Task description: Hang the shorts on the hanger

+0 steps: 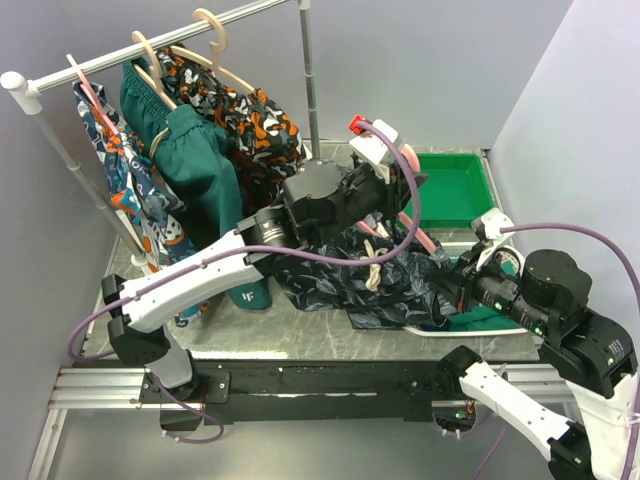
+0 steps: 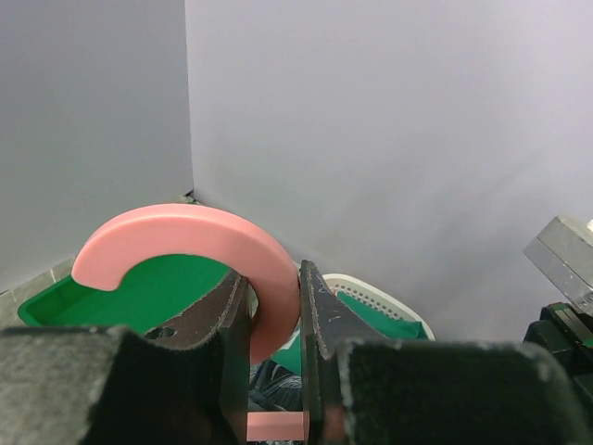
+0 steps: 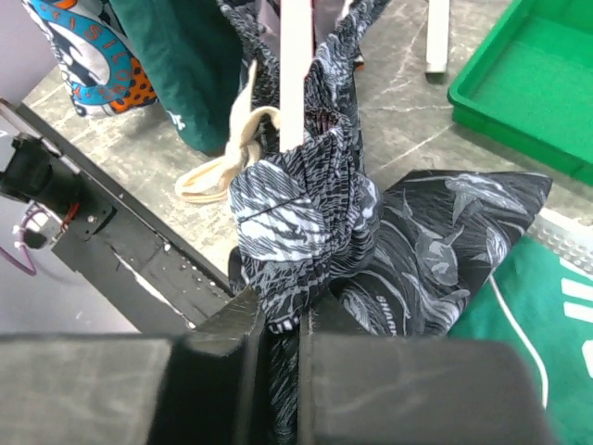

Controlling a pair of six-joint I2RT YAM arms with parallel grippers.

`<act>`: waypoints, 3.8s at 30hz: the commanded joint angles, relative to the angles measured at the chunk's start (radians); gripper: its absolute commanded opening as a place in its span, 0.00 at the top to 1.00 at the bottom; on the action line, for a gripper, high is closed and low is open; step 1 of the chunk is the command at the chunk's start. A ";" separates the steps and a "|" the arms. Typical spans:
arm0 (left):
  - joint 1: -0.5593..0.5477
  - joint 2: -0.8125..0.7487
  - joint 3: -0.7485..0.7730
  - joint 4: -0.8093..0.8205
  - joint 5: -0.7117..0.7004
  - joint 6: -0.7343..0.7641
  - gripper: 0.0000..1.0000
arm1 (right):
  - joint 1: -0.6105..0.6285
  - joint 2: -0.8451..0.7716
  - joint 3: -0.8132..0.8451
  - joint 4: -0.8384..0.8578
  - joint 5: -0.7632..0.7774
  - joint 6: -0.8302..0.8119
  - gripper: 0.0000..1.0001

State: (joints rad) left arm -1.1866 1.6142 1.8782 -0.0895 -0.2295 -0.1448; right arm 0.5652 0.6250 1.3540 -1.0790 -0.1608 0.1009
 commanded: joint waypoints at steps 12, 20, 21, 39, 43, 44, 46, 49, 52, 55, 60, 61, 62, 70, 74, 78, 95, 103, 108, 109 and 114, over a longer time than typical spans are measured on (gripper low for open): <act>-0.010 0.029 0.053 0.122 -0.139 -0.058 0.32 | 0.004 -0.022 0.056 0.016 0.102 0.033 1.00; 0.001 -0.051 -0.088 0.164 -0.318 -0.113 0.09 | 0.005 -0.028 0.069 0.017 0.159 0.049 1.00; 0.010 -0.080 -0.111 0.174 -0.338 -0.131 0.09 | 0.005 -0.025 0.073 0.016 0.159 0.051 1.00; 0.338 0.159 -0.077 0.111 -0.277 -0.435 0.11 | 0.005 0.062 0.204 -0.018 0.297 0.092 1.00; 0.355 0.182 -0.093 0.093 -0.342 -0.441 0.11 | 0.005 0.128 0.258 0.005 0.316 0.082 1.00; 0.357 0.187 -0.093 0.036 -0.369 -0.453 0.11 | 0.005 0.145 0.279 0.011 0.313 0.077 1.00; 0.361 0.182 -0.111 -0.012 -0.443 -0.492 0.11 | 0.005 0.195 0.318 0.030 0.299 0.066 1.00; 0.375 0.133 -0.206 -0.038 -0.510 -0.536 0.12 | 0.005 0.263 0.379 0.050 0.268 0.048 1.00; 0.393 0.060 -0.318 -0.055 -0.550 -0.577 0.12 | 0.006 0.326 0.447 0.056 0.262 0.026 1.00; 0.409 -0.032 -0.445 -0.026 -0.556 -0.589 0.12 | 0.005 0.383 0.505 0.059 0.247 0.010 1.00; 0.409 -0.152 -0.534 -0.009 -0.525 -0.553 0.12 | 0.009 0.476 0.576 0.086 0.225 -0.006 1.00; 0.409 -0.161 -0.533 -0.018 -0.534 -0.546 0.12 | 0.016 0.493 0.611 0.090 0.228 -0.009 1.00; 0.407 -0.177 -0.530 -0.056 -0.544 -0.546 0.11 | 0.019 0.527 0.632 0.090 0.236 -0.010 1.00; 0.410 -0.289 -0.600 0.013 -0.455 -0.492 0.10 | 0.071 0.699 0.842 0.090 0.334 -0.027 1.00; 0.410 -0.355 -0.637 0.082 -0.312 -0.444 0.09 | 0.090 0.797 0.908 0.109 0.381 -0.041 1.00; 0.409 -0.418 -0.683 0.154 -0.202 -0.420 0.09 | 0.093 0.855 0.961 0.151 0.408 -0.040 1.00; 0.406 -0.639 -0.738 0.048 -0.091 -0.470 0.10 | 0.168 1.021 0.998 0.315 0.397 -0.079 1.00; 0.407 -0.704 -0.757 0.001 -0.050 -0.472 0.10 | 0.171 1.107 1.004 0.412 0.382 -0.124 1.00; 0.407 -0.726 -0.761 -0.044 -0.030 -0.469 0.10 | 0.171 1.154 1.042 0.488 0.365 -0.153 1.00; 0.407 -0.734 -0.763 -0.056 -0.027 -0.467 0.10 | 0.171 1.180 1.054 0.493 0.363 -0.161 1.00; 0.406 -0.763 -0.775 -0.082 0.012 -0.469 0.10 | 0.171 1.271 1.128 0.513 0.346 -0.167 1.00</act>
State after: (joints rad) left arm -0.7769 0.8852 1.1126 -0.1551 -0.2680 -0.6136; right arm 0.7307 1.8606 2.3939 -0.7418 0.1982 -0.0395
